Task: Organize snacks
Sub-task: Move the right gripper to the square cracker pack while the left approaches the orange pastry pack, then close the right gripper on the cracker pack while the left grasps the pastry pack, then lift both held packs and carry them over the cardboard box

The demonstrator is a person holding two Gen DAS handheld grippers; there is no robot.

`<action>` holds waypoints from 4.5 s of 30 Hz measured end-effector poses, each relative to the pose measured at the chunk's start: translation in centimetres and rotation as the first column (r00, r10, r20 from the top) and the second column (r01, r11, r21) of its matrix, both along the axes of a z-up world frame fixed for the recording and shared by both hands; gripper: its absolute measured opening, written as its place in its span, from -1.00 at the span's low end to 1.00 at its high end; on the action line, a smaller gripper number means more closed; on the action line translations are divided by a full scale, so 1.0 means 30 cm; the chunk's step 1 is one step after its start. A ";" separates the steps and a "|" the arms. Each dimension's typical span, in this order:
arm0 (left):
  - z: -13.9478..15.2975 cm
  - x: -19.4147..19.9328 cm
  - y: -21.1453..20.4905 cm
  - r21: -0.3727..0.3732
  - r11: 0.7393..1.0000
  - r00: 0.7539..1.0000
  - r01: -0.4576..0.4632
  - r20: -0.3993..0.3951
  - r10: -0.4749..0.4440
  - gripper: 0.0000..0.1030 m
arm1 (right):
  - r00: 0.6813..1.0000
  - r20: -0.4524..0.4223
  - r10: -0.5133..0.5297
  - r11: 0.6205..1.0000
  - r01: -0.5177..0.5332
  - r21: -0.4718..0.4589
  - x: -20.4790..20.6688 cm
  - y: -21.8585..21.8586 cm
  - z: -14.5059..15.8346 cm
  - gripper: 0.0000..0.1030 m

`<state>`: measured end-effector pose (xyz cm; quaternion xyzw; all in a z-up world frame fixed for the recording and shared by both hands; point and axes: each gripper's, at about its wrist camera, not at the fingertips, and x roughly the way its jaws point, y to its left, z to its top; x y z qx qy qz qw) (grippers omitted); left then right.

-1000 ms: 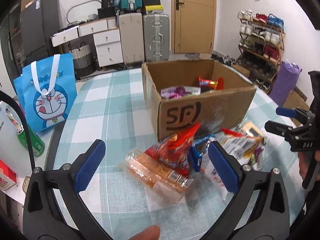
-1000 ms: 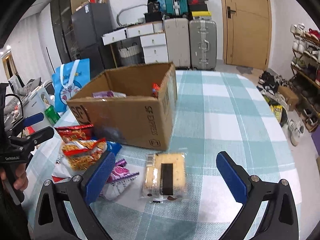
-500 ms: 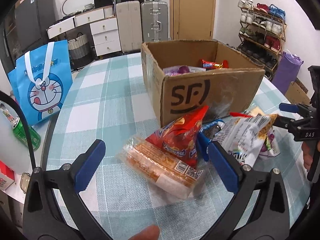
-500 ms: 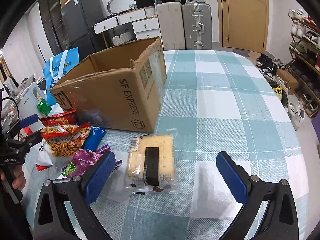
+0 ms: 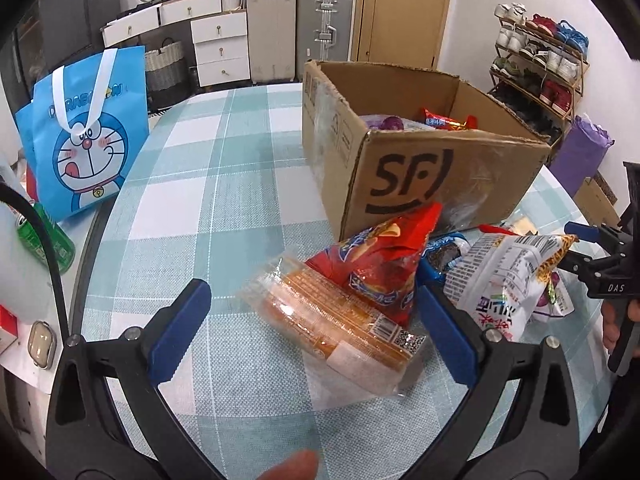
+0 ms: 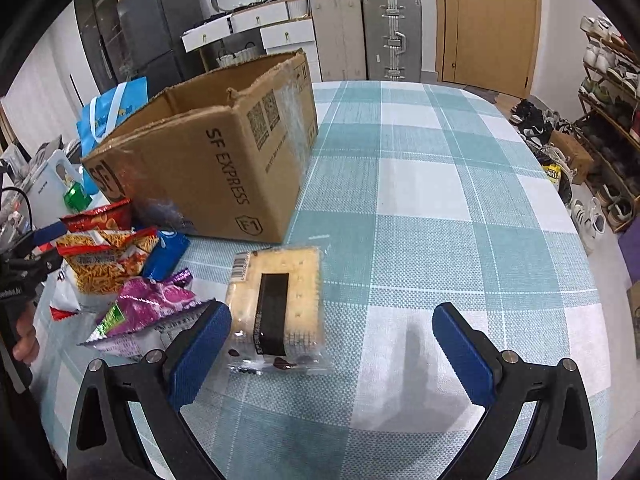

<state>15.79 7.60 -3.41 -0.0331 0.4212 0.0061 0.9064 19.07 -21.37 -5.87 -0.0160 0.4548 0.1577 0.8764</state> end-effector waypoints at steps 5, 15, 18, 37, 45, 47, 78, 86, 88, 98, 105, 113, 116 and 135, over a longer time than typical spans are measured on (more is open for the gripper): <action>-0.032 0.018 0.014 -0.031 0.999 0.999 -0.014 -0.047 0.012 0.99 | 0.999 -0.010 0.045 0.999 -0.045 -0.021 -0.008 0.039 -0.023 0.99; -0.084 0.045 0.034 -0.078 0.997 0.995 -0.028 -0.099 0.020 0.99 | 0.996 0.001 0.089 0.991 -0.088 -0.098 -0.020 0.112 -0.068 0.83; -0.091 0.048 0.038 -0.109 0.994 0.994 -0.022 -0.108 0.010 0.98 | 0.995 0.008 0.100 0.990 -0.099 -0.097 -0.024 0.118 -0.066 0.71; -0.114 0.060 0.065 -0.089 0.994 0.985 -0.058 -0.168 0.043 0.99 | 0.994 0.052 0.098 0.993 -0.094 -0.074 -0.037 0.098 -0.032 0.14; -0.116 0.064 0.031 -0.051 0.997 0.987 -0.062 -0.150 0.054 0.87 | 0.990 0.114 0.085 0.995 -0.080 -0.054 -0.051 0.084 0.010 0.12; -0.118 0.065 0.025 -0.063 0.997 0.988 -0.044 -0.154 0.034 0.74 | 0.988 0.127 0.083 0.996 -0.077 -0.050 -0.055 0.083 0.020 0.12; -0.019 0.000 0.093 -0.097 0.995 0.998 -0.026 -0.060 0.020 -0.37 | 0.975 0.217 0.044 0.999 -0.050 0.019 -0.105 0.043 0.107 0.12; 0.014 -0.017 0.115 -0.122 0.992 0.999 -0.037 -0.013 0.036 -0.39 | 0.972 0.235 0.031 0.999 -0.041 0.036 -0.104 0.028 0.125 0.12; 0.021 -0.022 0.115 -0.127 0.991 0.999 -0.037 -0.002 0.037 -0.39 | 0.970 0.240 0.031 0.998 -0.041 0.039 -0.105 0.028 0.128 0.12; 0.074 -0.050 0.131 -0.161 0.986 0.998 -0.040 0.049 0.049 -0.39 | 0.962 0.271 0.013 0.998 -0.031 0.062 -0.119 0.012 0.158 0.12; 0.127 -0.079 0.133 -0.172 0.984 0.995 -0.036 0.090 0.052 -0.39 | 0.954 0.300 -0.001 0.997 -0.024 0.078 -0.133 -0.001 0.188 0.12; 0.188 -0.106 0.123 -0.183 0.983 0.989 -0.028 0.136 0.054 -0.39 | 0.943 0.333 -0.022 0.994 -0.014 0.106 -0.149 -0.019 0.231 0.12; 0.208 -0.107 0.109 -0.187 0.982 0.987 -0.021 0.150 0.050 -0.39 | 0.938 0.346 -0.023 0.994 -0.017 0.111 -0.159 -0.019 0.248 0.12; 0.305 -0.063 0.001 -0.176 0.984 0.975 0.027 0.220 0.013 -0.39 | 0.923 0.385 0.013 0.986 -0.075 0.146 -0.155 0.068 0.318 0.12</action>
